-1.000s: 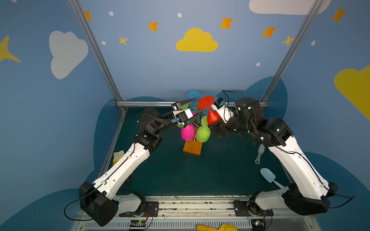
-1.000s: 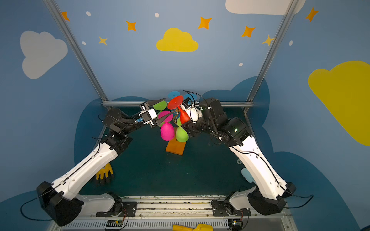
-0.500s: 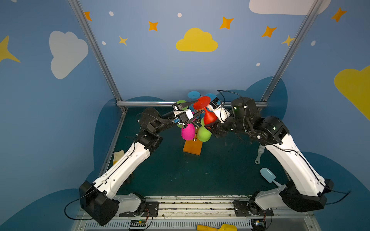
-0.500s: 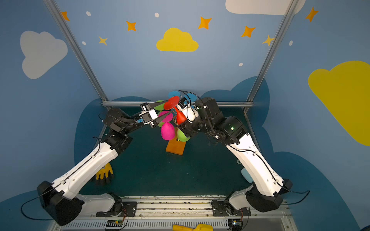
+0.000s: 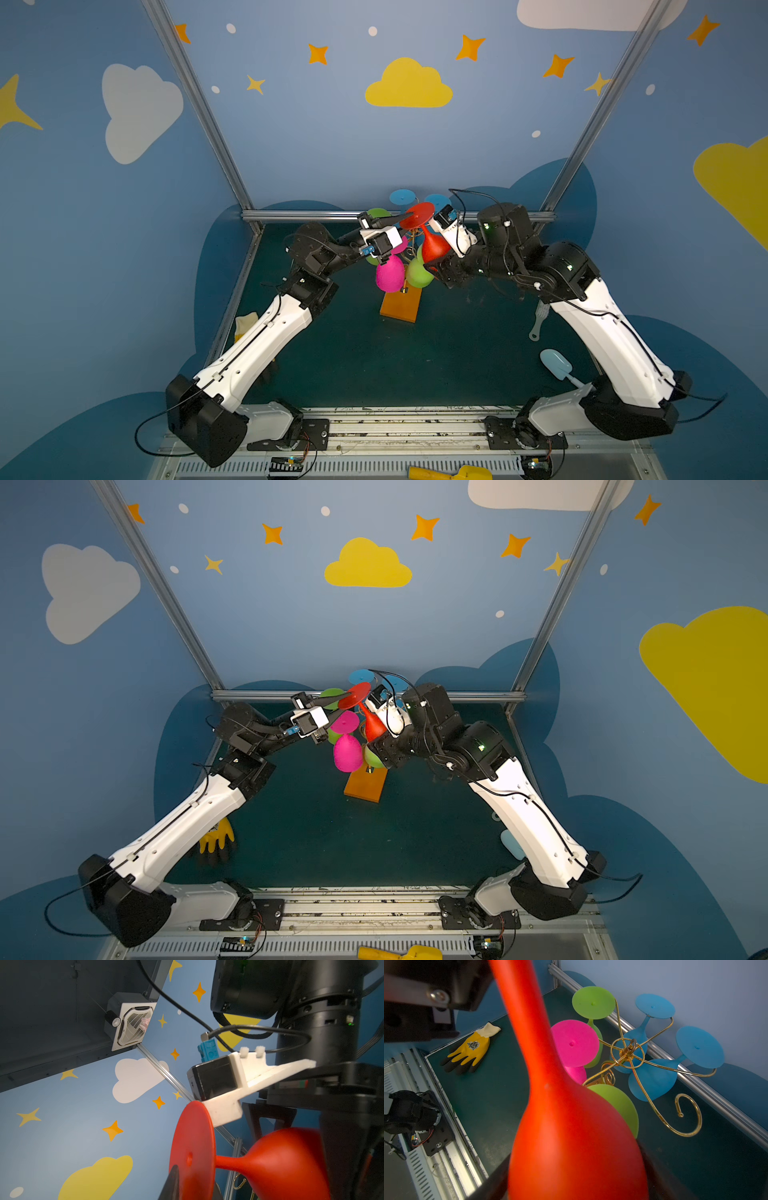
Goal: Take the wine glass off the wine glass rack
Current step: Pick up the wine glass from the wine glass rack.
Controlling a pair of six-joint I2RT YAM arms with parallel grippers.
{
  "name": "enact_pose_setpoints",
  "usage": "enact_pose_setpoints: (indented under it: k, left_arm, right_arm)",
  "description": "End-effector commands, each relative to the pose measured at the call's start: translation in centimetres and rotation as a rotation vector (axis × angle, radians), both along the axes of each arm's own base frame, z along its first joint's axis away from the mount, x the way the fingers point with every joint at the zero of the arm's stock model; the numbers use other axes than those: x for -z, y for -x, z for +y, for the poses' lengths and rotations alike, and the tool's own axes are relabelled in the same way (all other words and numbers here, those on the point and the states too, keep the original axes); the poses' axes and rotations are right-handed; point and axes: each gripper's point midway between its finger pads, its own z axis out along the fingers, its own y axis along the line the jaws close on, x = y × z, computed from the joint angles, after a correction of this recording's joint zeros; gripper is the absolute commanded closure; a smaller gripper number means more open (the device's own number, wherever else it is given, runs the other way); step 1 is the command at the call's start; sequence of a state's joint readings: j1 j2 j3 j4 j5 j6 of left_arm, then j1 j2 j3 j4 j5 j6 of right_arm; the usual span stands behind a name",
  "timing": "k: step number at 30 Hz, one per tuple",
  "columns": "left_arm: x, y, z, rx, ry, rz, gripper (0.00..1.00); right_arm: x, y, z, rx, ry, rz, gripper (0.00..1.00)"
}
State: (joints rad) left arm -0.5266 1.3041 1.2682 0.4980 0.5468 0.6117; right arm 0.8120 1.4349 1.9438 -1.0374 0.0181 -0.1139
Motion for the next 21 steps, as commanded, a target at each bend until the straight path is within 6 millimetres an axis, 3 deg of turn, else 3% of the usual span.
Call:
enact_pose_setpoints:
  k: [1, 11, 21]
  left_arm:
    - [-1.0, 0.7, 0.2, 0.012, 0.011, -0.005, 0.83]
    - [-1.7, 0.7, 1.0, -0.014, 0.058, 0.047, 0.95]
    - [-0.9, -1.1, 3.4, -0.111, 0.215, 0.298, 0.95]
  right_arm:
    - [-0.9, 0.8, 0.3, -0.027, -0.028, -0.003, 0.55]
    - [-2.4, 1.5, 0.4, -0.055, -0.098, -0.025, 0.20]
    - [-5.3, 3.2, -0.1, -0.111, -0.252, -0.074, 0.13]
